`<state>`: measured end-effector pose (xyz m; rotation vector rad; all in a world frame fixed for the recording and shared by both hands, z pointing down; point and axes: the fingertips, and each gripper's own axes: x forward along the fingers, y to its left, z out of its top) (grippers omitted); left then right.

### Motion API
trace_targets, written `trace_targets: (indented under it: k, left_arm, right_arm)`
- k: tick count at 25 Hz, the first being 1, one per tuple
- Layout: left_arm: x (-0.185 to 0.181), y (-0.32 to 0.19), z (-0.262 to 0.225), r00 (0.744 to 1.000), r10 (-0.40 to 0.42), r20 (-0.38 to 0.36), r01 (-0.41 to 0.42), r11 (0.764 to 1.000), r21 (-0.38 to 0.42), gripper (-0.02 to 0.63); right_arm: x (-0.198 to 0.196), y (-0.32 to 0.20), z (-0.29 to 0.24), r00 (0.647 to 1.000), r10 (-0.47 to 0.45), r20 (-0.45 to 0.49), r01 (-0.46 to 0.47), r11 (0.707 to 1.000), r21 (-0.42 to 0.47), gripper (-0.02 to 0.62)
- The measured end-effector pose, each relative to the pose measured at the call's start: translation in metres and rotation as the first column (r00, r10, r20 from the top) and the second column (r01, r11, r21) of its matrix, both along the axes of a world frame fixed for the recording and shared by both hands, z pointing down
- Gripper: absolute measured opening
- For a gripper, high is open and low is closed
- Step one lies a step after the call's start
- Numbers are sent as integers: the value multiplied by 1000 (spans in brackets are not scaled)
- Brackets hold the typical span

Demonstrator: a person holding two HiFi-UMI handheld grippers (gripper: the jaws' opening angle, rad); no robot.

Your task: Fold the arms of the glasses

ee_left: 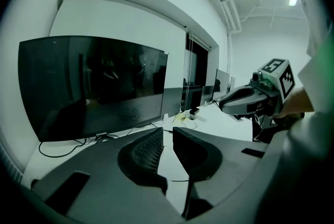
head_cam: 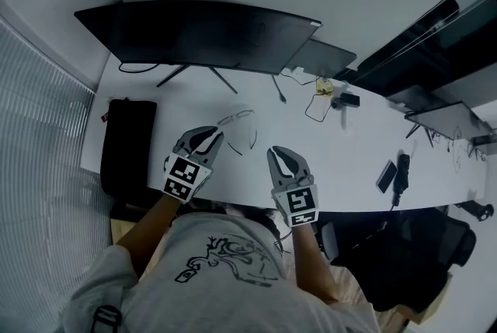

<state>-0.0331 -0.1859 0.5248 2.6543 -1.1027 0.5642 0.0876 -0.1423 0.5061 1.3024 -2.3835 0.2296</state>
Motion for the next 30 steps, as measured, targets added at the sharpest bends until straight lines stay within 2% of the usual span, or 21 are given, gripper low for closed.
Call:
trace_targets:
  k: [5,15,24,30]
  left_arm:
    - [-7,-17,50,996,31,88,-26,998,-53,83]
    - [-1,-44,126,981,103,163,-77,984,-159,108]
    - [13,-66,184,949,183,258,-119,962,-245,129]
    - [16,-73,209,932,202,302,-115,953,-281,132]
  right_arm:
    - [5,-7,47,998,-5,-62,2,998,-58,40]
    - [14,-25,128,986,-32,-164,4,986,-167,40]
    - [17,-38,190,983,-34,-178,-17,961,-277,41]
    - [18,-36,227,985,-37,-168,-28,930,-367,45]
